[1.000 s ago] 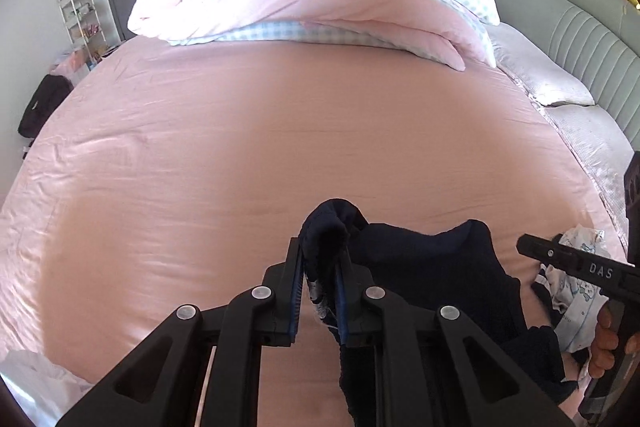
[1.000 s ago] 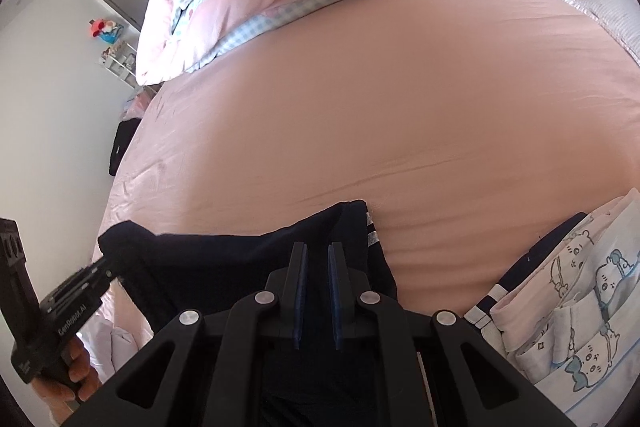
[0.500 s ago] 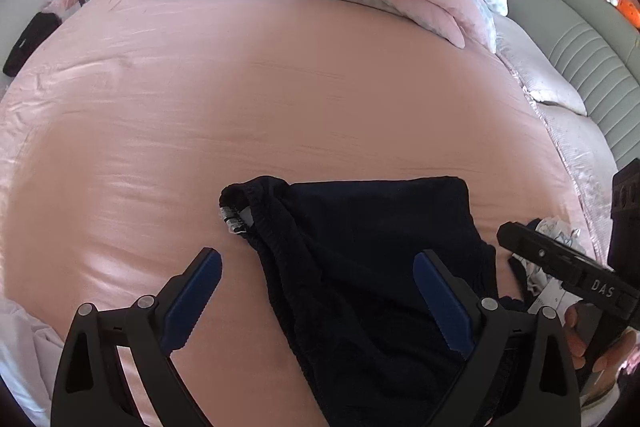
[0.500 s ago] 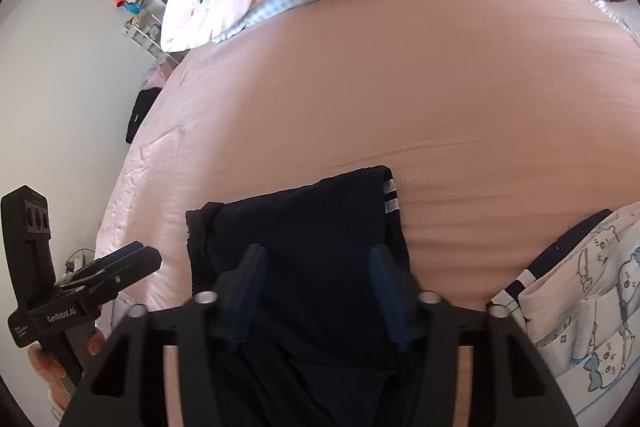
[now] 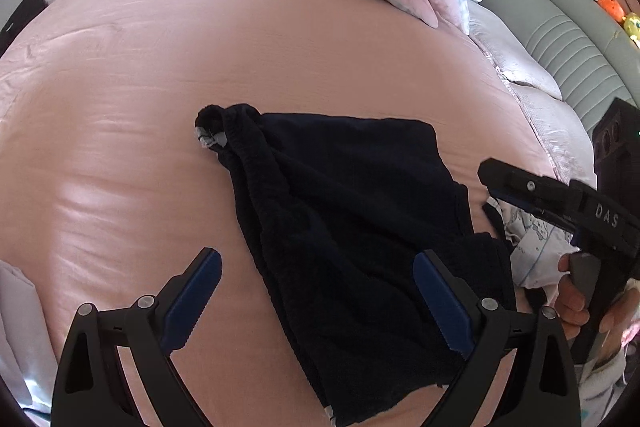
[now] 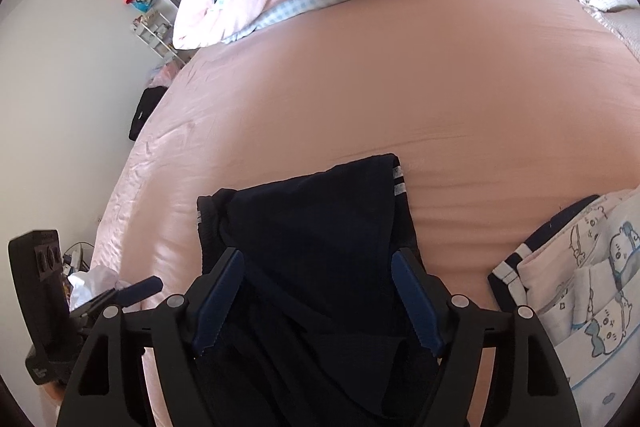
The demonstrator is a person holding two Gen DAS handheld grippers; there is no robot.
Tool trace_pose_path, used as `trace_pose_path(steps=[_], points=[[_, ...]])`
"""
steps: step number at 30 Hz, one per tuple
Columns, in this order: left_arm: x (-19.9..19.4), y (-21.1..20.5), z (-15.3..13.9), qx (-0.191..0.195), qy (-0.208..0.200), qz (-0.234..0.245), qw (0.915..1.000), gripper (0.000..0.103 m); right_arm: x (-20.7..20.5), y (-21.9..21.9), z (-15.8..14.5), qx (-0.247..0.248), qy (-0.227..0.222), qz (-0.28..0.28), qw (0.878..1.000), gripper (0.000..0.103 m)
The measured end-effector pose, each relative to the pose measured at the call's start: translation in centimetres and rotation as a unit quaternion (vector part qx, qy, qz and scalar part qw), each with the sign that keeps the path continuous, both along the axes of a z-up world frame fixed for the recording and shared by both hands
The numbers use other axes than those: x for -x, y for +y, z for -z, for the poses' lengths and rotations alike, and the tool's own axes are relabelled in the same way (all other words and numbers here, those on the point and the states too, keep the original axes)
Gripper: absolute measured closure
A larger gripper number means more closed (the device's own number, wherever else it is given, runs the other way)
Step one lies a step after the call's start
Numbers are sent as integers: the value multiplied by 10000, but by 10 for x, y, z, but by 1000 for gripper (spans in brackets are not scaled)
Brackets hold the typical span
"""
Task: Fold clothes
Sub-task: 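Release the folded pants with both grippers and flatten them on the bed, then grasp the striped pants hem with the right gripper while the left gripper grasps the elastic cuff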
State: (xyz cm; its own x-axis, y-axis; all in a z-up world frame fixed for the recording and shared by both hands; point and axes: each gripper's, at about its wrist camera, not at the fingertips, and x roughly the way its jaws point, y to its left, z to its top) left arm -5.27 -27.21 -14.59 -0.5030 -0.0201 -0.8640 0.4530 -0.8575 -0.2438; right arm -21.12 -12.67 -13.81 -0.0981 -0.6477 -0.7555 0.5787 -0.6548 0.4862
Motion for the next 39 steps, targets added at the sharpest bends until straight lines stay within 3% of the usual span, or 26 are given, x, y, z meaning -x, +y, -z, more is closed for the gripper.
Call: trace_pose_path(steps=[7, 12, 23, 27, 33, 39], points=[[-17, 22, 5, -56, 130, 269, 9995, 5, -19, 3, 1, -378, 127, -122, 9991, 27], [-22, 35, 5, 268, 80, 347, 9990, 5, -37, 16, 4, -595, 264, -205, 9977, 27], [-58, 40, 19, -154, 244, 158, 9995, 5, -65, 61, -13, -471, 597, -409, 9963, 27], [-67, 50, 11, 224, 562, 52, 9982, 5, -73, 79, -16, -342, 702, -486, 9958, 27], [-67, 73, 9, 574, 556, 527, 9954, 5, -81, 98, -7, -523, 678, -527, 9949, 27], [-67, 76, 23, 190, 445, 594, 9971, 5, -90, 107, 9, -1153, 868, -752, 9867, 27]])
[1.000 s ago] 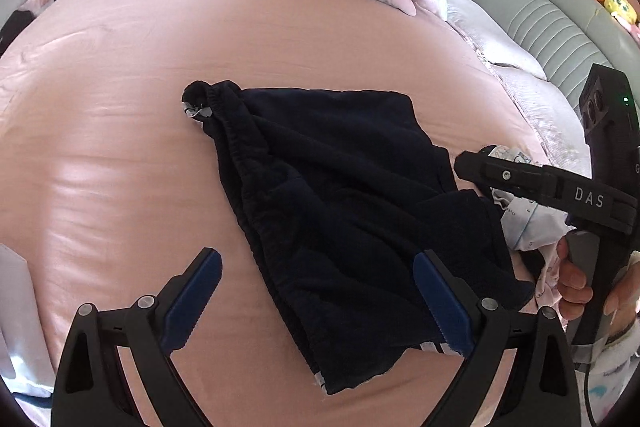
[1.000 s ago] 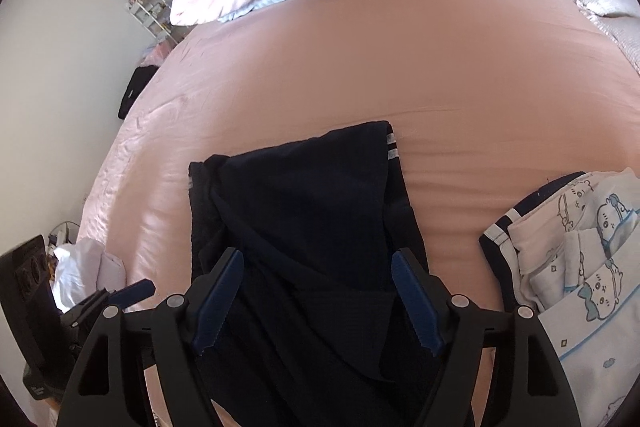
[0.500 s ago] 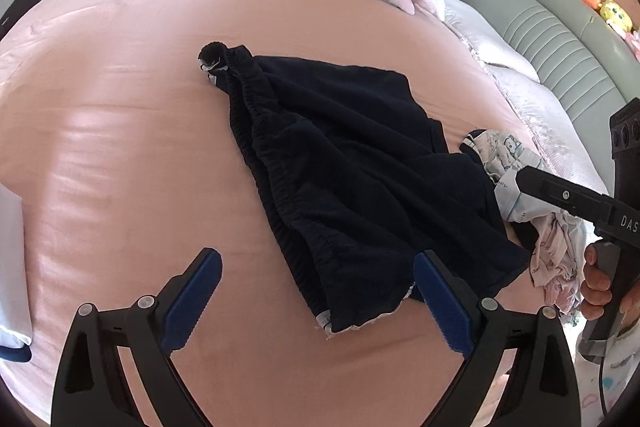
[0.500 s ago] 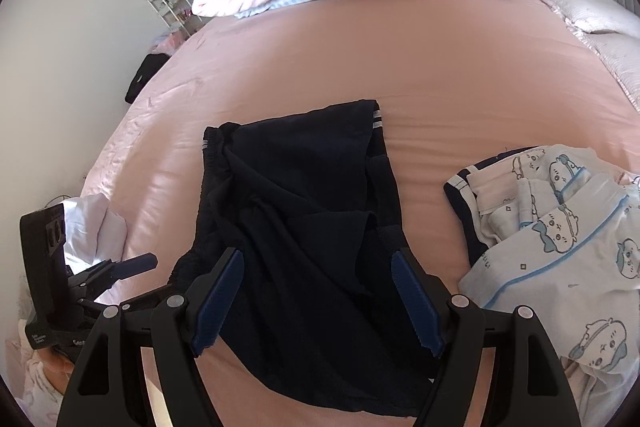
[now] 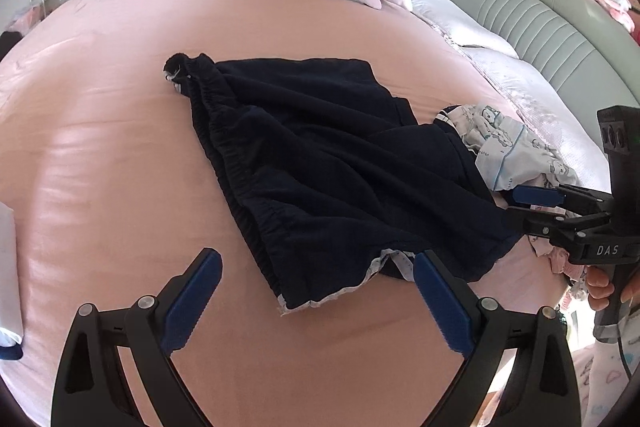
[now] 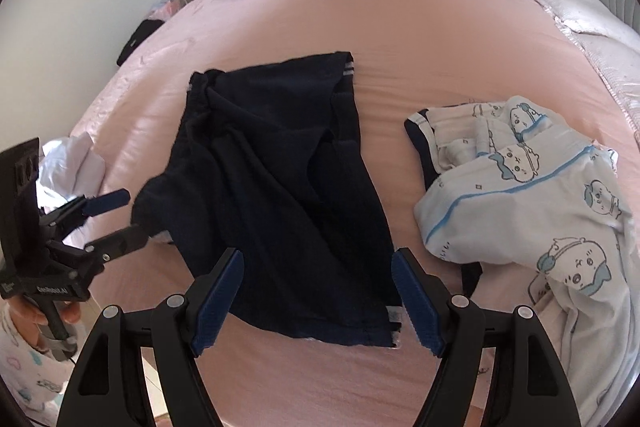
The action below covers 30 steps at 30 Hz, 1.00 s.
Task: Fold clothes
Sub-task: 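Grasp the striped pants hem with the right gripper while the left gripper grasps the elastic cuff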
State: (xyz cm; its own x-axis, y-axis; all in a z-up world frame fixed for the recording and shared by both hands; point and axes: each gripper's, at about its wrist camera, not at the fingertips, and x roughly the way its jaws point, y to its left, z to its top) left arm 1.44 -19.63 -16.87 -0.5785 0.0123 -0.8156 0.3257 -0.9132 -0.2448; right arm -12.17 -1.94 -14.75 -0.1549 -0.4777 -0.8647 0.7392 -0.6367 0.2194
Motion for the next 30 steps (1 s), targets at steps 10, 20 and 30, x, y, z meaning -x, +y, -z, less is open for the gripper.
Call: trace_pose_path(steps=[10, 20, 30], points=[[-4, -2, 17, -291, -111, -69, 9995, 23, -6, 6, 24, -179, -344, -162, 9991, 31], [2, 5, 24, -101, -255, -124, 9995, 71, -5, 6, 35, -329, -388, 43, 9987, 55], [-6, 7, 10, 194, -289, -260, 9991, 87, -1, 15, 37, -104, -640, 201, 9977, 93]])
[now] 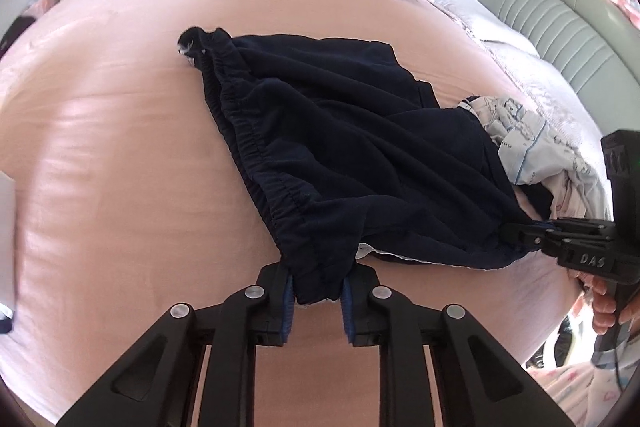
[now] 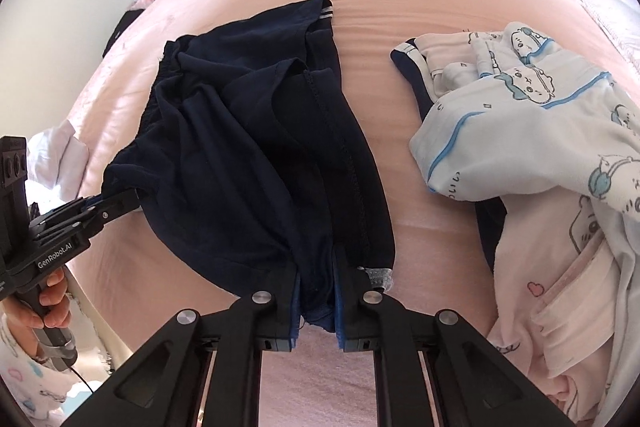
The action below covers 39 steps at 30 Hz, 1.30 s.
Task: Fold clothes
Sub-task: 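Grasp the striped pants hem with the right gripper while the left gripper grasps the elastic cuff, then lift and pull the navy pants taut with both grippers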
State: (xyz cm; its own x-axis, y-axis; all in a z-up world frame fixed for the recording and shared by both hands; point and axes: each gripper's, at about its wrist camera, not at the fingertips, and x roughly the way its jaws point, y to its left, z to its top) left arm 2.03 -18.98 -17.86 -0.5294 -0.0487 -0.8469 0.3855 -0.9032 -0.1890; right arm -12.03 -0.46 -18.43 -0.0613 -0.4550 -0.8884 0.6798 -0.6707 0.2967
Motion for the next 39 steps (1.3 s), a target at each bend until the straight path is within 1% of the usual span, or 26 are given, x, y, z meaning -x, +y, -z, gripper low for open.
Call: trace_pose_path(steps=[2, 4, 7, 13, 16, 19, 22, 25, 28, 31, 33, 39], points=[[-5, -1, -6, 145, -5, 13, 9999, 87, 0, 2, 0, 188, -214, -37, 9996, 93], [-12, -4, -11, 163, 17, -20, 9999, 87, 0, 3, -1, 374, -426, -66, 9984, 93], [-17, -11, -18, 225, 17, -96, 9997, 87, -4, 1, -1, 455, -616, -172, 9969, 93], [-31, -19, -30, 392, -7, -120, 9992, 87, -23, -10, -4, 463, -723, -559, 9947, 93], [-37, -17, -32, 584, -62, -89, 9982, 87, -32, -15, -2, 364, -759, -667, 9942, 93], [-35, -15, -30, 628, -141, 5, 9979, 87, -38, -18, 0, 292, -758, -756, 9938, 93], [-38, -14, -28, 586, -284, 121, 9978, 87, -42, -16, 0, 276, -748, -755, 9940, 93], [-42, -14, -28, 561, -364, 228, 9975, 87, -41, -16, 0, 396, -933, -802, 9916, 93], [-47, -11, -31, 631, -459, 377, 9962, 87, -46, -16, 2, 366, -1009, -941, 9898, 93], [-47, -3, -32, 835, -585, 580, 9931, 87, -51, -20, 9, 218, -1141, -1123, 9869, 93], [-44, 0, -32, 937, -631, 685, 9912, 87, -50, -22, 10, 214, -1167, -1155, 9862, 93], [-39, 3, -27, 1015, -729, 816, 9888, 87, -46, -18, 10, 225, -1195, -1191, 9854, 93]])
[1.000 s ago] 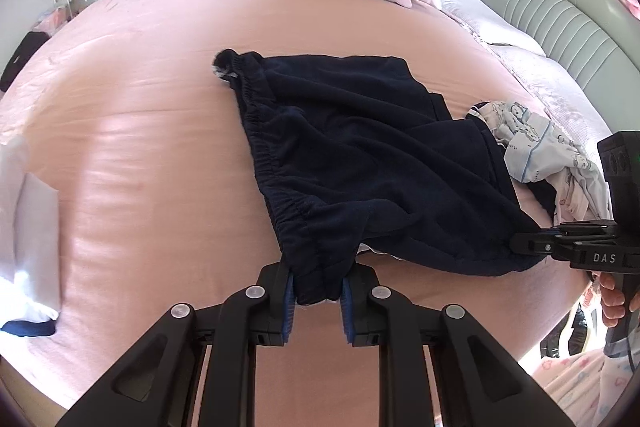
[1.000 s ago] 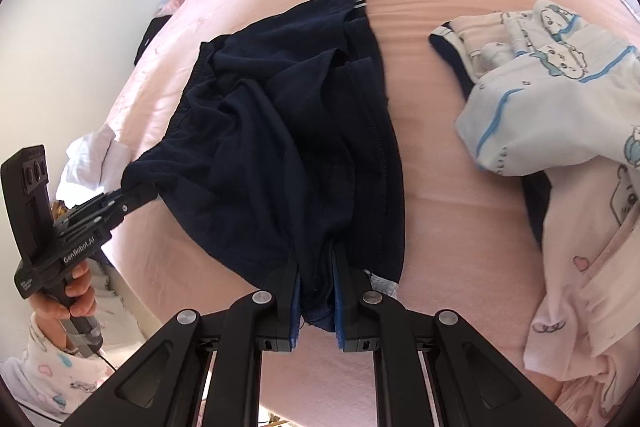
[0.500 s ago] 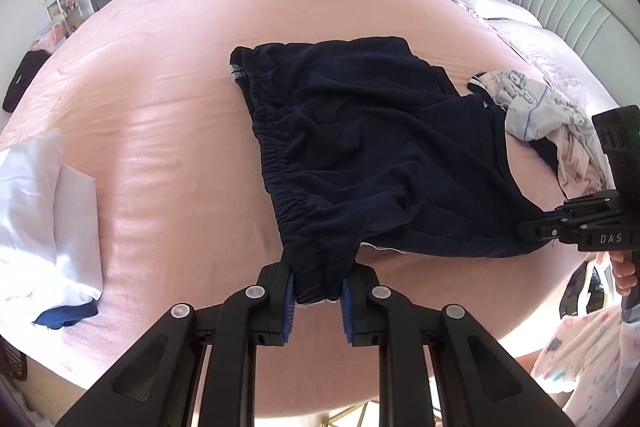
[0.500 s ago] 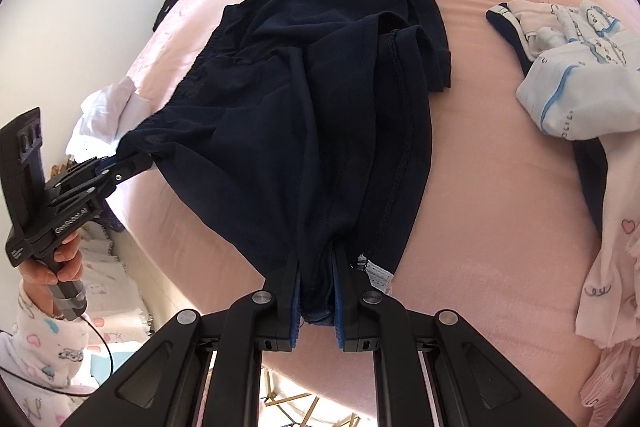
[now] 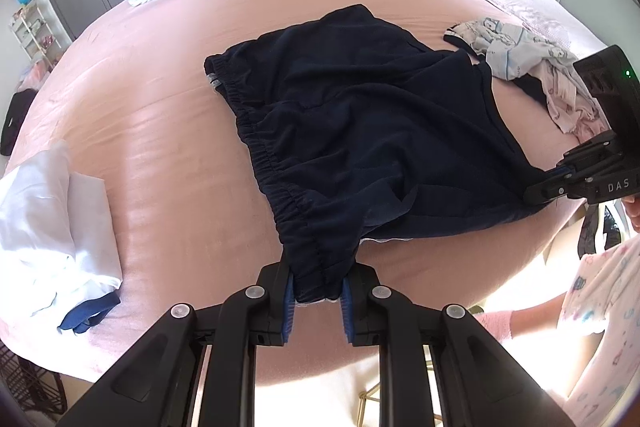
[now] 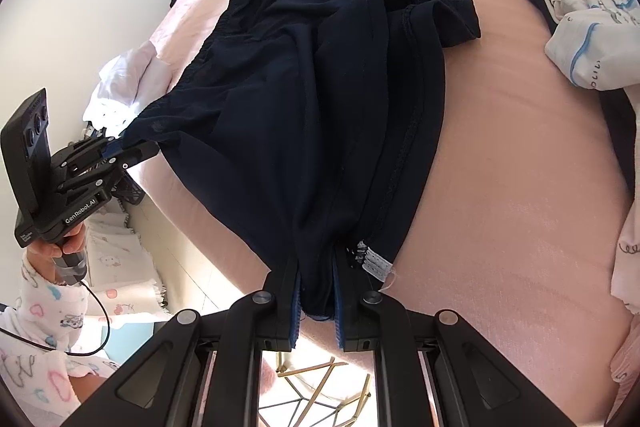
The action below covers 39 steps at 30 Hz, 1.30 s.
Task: Fold clothes
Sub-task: 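Lift and pull the navy pants taut with both grippers, then lower the pants onto the bed and open both grippers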
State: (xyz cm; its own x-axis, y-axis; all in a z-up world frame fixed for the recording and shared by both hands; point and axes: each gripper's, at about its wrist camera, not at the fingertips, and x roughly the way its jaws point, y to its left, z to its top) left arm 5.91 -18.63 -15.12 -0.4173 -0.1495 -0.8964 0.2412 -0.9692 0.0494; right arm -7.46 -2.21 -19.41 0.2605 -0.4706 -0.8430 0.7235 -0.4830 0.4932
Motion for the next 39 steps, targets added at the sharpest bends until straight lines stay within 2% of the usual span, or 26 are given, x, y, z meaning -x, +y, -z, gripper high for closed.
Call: trace_pose_path(steps=[9, 12, 15, 22, 26, 28, 31, 35, 37, 38, 39], points=[[-7, 3, -5, 41, 55, 180, 9998, 87, -4, 15, 0, 117, -108, 13, 9999, 93], [-8, 4, 3, 10, -63, 217, 9997, 87, -6, 19, 0, 92, -53, 32, 9999, 93], [-10, 9, 9, 186, -225, 379, 9989, 87, -5, 21, -3, 82, -14, 80, 9999, 93], [-17, 10, 8, 288, -145, 676, 9972, 86, -2, 28, -7, -20, 3, 237, 9997, 93], [-21, 4, 13, -151, -189, 906, 9956, 86, -1, 25, -5, -75, 15, 294, 9995, 93], [-21, 3, 15, -136, -208, 917, 9955, 86, 1, 23, -5, -88, 21, 333, 9994, 93], [-19, -1, 15, -380, -120, 837, 9957, 85, 1, 22, -6, -97, 41, 357, 9993, 93], [-20, -9, 9, -1134, 116, 743, 9907, 78, -2, 21, -10, -272, 82, 354, 9990, 92], [-20, -14, 3, -1444, 272, 617, 9872, 62, 0, 18, -13, -344, 68, 393, 9986, 92], [-20, -17, 1, -1579, 347, 537, 9854, 57, 1, 15, -15, -361, 47, 423, 9984, 91], [-21, -19, -2, -1701, 386, 473, 9835, 47, 2, 13, -17, -372, 30, 455, 9983, 91]])
